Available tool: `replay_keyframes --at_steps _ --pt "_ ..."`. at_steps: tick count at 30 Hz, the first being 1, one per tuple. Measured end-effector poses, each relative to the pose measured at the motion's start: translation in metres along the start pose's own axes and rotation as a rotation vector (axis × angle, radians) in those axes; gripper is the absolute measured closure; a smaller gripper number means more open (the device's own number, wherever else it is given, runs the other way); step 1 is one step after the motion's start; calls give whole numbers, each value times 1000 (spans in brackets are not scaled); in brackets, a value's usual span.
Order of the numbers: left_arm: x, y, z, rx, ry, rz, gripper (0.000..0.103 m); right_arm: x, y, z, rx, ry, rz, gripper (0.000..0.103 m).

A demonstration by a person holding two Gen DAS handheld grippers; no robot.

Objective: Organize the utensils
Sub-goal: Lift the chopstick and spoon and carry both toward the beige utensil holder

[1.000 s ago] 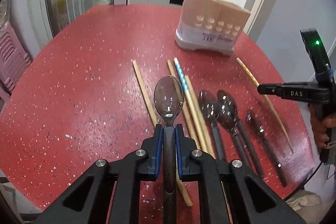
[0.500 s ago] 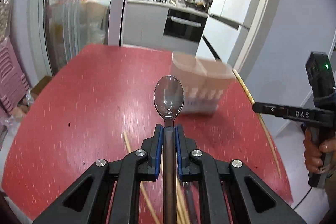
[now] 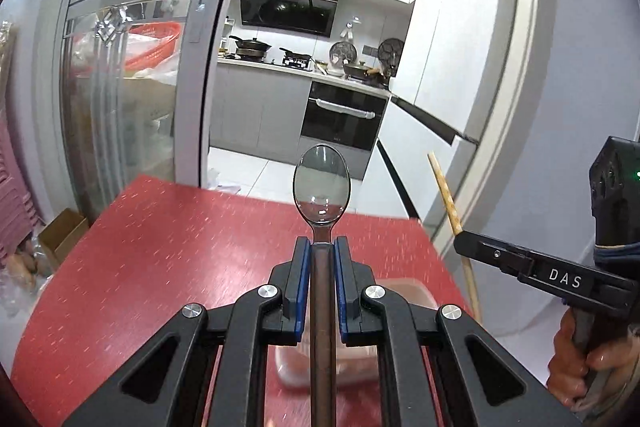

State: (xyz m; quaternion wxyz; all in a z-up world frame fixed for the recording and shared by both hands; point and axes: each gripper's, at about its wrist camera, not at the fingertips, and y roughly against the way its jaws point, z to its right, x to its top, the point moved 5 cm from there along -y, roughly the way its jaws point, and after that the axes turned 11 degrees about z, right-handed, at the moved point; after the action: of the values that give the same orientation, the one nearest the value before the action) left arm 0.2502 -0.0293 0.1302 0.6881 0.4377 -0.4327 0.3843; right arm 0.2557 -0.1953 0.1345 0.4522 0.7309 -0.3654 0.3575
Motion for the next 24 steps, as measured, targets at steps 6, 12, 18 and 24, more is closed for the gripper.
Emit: replay_keyframes --at_steps 6,12,18,24 --pt "8 -48 -7 25 57 56 66 28 -37 5 -22 7 96 95" --pt "5 -81 -13 62 89 102 66 34 -70 11 -51 55 182 95" --pt "-13 -90 -9 90 21 116 66 11 -86 11 -55 117 189 95" --pt "-33 -79 -3 112 -49 109 66 -18 -78 8 -55 192 186 95"
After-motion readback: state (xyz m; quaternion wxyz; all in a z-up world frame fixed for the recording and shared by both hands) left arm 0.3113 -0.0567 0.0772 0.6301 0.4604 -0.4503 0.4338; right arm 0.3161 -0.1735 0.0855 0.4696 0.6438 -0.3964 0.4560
